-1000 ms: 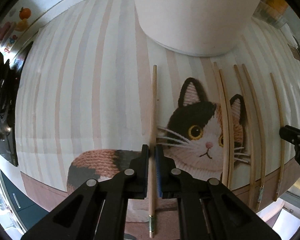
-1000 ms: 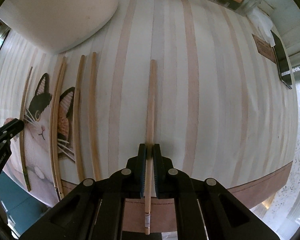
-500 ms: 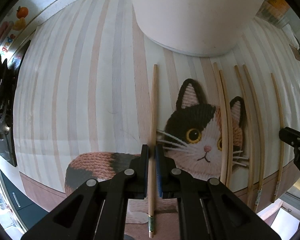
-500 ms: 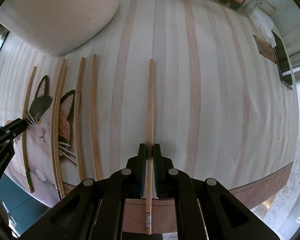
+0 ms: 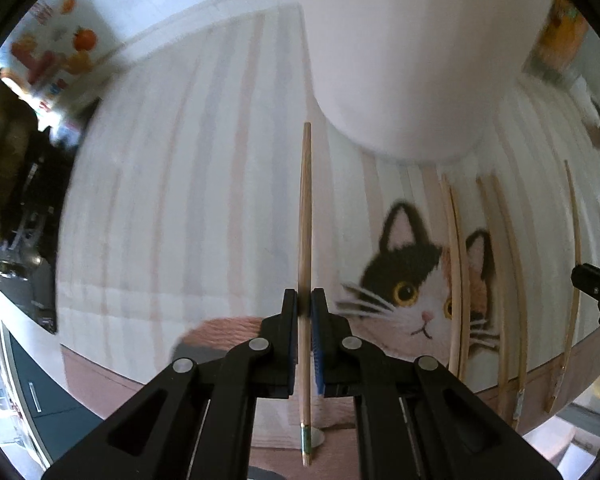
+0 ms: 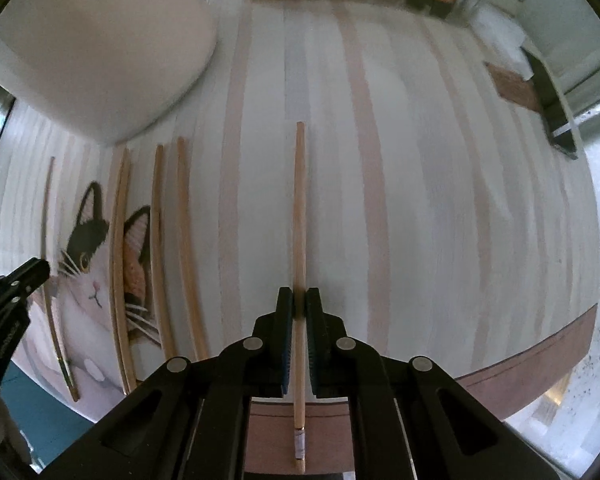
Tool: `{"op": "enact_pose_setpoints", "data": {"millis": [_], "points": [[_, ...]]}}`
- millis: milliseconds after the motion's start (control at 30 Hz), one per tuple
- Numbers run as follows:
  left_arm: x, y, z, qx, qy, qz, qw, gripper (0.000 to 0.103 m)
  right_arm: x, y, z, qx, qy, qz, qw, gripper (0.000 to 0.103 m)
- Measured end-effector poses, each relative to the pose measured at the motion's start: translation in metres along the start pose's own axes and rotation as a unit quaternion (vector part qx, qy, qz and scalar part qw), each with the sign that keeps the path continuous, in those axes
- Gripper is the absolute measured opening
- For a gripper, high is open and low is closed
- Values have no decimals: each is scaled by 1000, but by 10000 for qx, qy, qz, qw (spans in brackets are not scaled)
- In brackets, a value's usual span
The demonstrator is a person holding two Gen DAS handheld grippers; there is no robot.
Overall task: Organize utensils
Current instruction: 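Lift both held chopsticks up over the pink holder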
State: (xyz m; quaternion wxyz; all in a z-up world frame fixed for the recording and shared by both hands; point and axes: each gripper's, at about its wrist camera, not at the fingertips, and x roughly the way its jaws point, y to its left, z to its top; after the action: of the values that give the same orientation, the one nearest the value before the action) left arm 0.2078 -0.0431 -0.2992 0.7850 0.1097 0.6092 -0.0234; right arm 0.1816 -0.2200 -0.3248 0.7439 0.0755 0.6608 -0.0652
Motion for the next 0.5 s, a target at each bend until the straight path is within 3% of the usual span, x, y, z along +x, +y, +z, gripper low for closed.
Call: {"op": "enact_pose_setpoints", "data": {"millis": [233, 500], "points": [[-59, 29, 19, -373, -777, 127, 9962, 4, -47, -5, 6, -9, -738, -19, 9973, 7], [-143, 69, 53, -874, -1782, -11, 9801, 4, -122, -8, 33, 187, -1712, 273, 9847, 7]]}}
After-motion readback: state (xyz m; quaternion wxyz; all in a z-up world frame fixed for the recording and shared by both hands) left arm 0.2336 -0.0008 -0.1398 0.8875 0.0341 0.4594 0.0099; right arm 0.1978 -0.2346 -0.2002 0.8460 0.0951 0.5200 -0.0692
